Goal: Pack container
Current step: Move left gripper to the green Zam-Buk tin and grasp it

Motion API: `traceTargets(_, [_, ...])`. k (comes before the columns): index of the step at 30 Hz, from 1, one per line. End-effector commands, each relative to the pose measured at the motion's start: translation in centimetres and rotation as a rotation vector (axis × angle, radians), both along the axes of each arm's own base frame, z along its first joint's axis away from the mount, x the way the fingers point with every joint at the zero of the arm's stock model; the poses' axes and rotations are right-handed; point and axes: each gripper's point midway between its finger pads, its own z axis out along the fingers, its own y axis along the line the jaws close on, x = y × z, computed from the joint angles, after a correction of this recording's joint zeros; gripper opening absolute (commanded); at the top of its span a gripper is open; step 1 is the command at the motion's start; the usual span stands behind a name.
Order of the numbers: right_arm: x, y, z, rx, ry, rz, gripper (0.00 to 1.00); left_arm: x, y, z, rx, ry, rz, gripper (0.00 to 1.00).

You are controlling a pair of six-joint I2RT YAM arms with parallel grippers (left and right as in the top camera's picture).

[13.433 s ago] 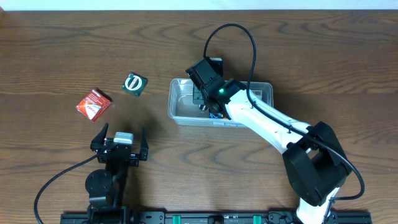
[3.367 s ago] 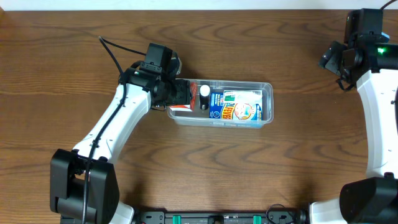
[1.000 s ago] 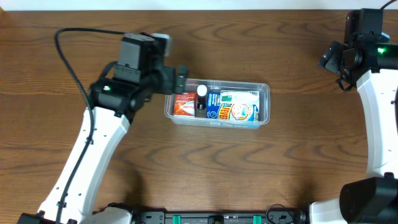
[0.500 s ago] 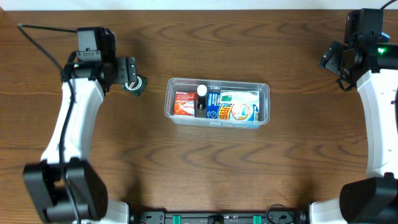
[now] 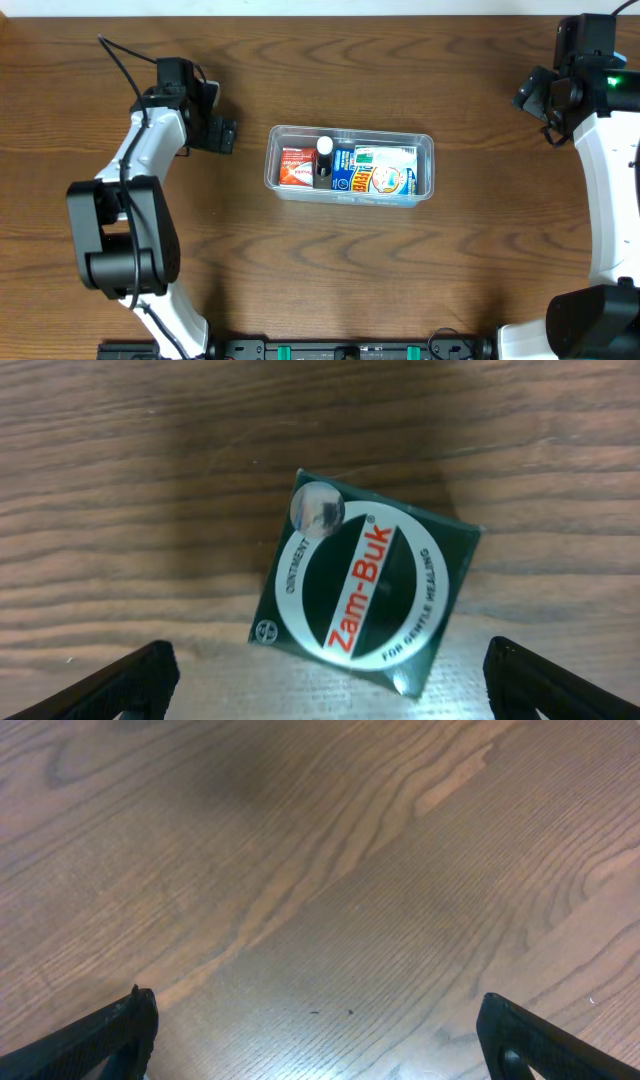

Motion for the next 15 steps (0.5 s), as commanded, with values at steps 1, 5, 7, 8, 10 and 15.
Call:
traceTargets(1, [-0.1, -0.5, -0.1, -0.010, 0.007, -0.011, 0.99, 0.4, -0.2, -0.8, -0.001, 0.010, -0.030, 0.98])
traceTargets(5, [-0.1, -0.5, -0.1, -0.010, 0.007, -0.011, 0.99, 0.6, -0.2, -1.7, -0.002, 0.017, -0.031, 0.98])
traceTargets(7, [-0.1, -0.5, -0.1, -0.010, 0.007, -0.011, 0.99, 0.8, -0.2, -2.0, 0.003, 0.013, -0.042, 0.98])
traceTargets(8, [-0.1, -0.5, -0.1, -0.010, 0.007, -0.011, 0.99, 1.0, -0.1, -2.0, 0.007, 0.007, -0.054, 0.98])
traceTargets(10, [-0.1, -0.5, -0.1, -0.010, 0.007, -0.011, 0.99, 1.3, -0.1, -2.0, 0.014, -0.007, -0.070, 0.98])
traceTargets(15, [-0.1, -0.5, -0.1, -0.010, 0.007, -0.011, 0.99, 1.7, -0.2, -1.9, 0.016, -0.024, -0.082, 0.98])
